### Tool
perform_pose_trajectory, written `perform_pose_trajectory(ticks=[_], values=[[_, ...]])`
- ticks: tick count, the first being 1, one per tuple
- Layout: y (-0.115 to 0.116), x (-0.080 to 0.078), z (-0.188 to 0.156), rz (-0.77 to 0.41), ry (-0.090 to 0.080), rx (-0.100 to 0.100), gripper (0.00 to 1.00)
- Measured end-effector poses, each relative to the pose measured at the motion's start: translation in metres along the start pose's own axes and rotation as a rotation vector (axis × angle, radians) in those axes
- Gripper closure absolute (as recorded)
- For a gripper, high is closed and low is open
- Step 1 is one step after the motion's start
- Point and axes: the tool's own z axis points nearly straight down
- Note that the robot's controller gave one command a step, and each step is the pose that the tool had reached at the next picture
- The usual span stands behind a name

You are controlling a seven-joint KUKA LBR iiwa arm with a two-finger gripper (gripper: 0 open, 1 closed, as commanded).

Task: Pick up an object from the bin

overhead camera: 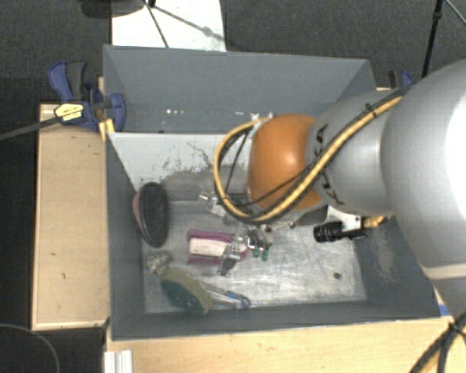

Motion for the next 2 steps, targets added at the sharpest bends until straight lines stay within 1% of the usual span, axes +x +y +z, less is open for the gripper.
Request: perform_pose_trajectory(ticks=[1,2], values=[[0.0017,0.0083,0.0285,0.059,-0.010,-0.006,0.00],[0.0026,0.0069,0.0269,0.061,-0.009,-0.006,0.00]])
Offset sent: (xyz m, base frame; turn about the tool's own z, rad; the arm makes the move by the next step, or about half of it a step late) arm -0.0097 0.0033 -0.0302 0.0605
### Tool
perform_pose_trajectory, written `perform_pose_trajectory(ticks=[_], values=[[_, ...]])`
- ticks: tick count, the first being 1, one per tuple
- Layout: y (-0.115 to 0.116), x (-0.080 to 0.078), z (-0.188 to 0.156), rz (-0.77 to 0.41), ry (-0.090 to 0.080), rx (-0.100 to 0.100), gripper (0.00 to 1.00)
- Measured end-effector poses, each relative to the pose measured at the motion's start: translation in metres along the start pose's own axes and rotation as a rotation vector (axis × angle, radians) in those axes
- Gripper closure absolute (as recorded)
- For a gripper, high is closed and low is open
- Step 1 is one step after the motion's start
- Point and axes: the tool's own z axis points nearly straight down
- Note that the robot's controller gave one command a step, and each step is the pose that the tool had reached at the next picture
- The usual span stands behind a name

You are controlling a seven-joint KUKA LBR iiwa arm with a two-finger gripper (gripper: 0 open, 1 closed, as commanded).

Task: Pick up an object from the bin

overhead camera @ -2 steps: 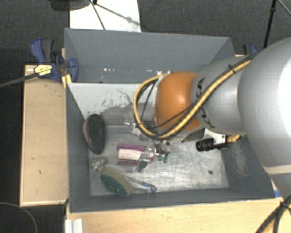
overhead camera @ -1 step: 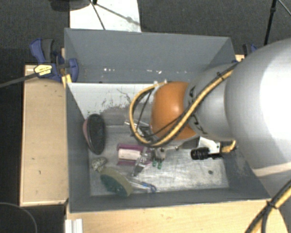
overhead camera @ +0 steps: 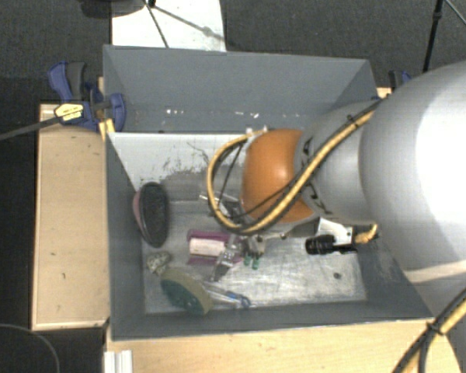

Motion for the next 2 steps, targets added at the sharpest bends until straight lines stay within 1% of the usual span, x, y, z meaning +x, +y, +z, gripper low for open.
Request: perform_pose_trajectory(ticks=[1,2], values=[[0.0005,-0.0020,-0.0017,0.003,-0.006,-0.003,1.00],[0.0007,-0.0023,-0.0100,0.005,0.003,0.002,1.00]])
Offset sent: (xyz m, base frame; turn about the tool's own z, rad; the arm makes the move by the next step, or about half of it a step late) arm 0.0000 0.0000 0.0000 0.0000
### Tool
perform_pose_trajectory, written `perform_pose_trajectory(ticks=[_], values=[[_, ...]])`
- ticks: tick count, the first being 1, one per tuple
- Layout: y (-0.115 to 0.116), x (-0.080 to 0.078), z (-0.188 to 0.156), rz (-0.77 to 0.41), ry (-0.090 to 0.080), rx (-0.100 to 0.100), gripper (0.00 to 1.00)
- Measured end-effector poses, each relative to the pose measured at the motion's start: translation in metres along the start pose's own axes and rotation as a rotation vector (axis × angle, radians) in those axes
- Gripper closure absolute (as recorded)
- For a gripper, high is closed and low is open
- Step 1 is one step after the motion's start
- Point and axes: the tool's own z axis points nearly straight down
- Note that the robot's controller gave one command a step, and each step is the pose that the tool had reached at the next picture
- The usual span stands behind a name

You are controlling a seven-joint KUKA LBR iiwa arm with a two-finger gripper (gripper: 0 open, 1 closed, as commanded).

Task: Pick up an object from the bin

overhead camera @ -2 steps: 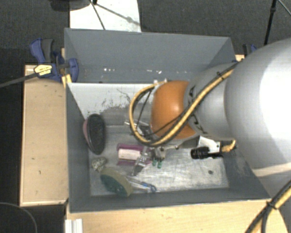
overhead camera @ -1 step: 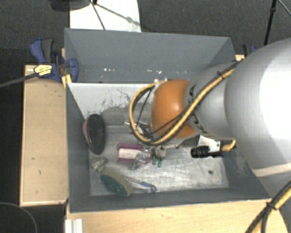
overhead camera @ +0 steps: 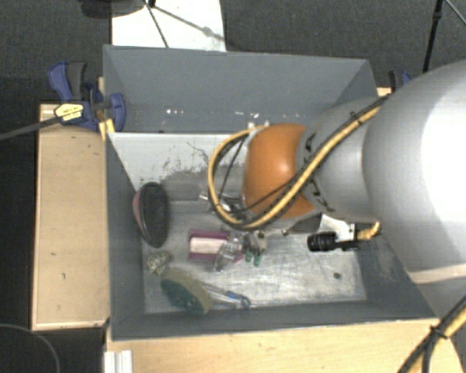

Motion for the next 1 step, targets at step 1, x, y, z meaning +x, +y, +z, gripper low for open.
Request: perform_pose_trajectory(ticks=[1], values=[[0.0011,-0.0017,-0.0784,-0.004,-0.004,-0.002,1.00]])
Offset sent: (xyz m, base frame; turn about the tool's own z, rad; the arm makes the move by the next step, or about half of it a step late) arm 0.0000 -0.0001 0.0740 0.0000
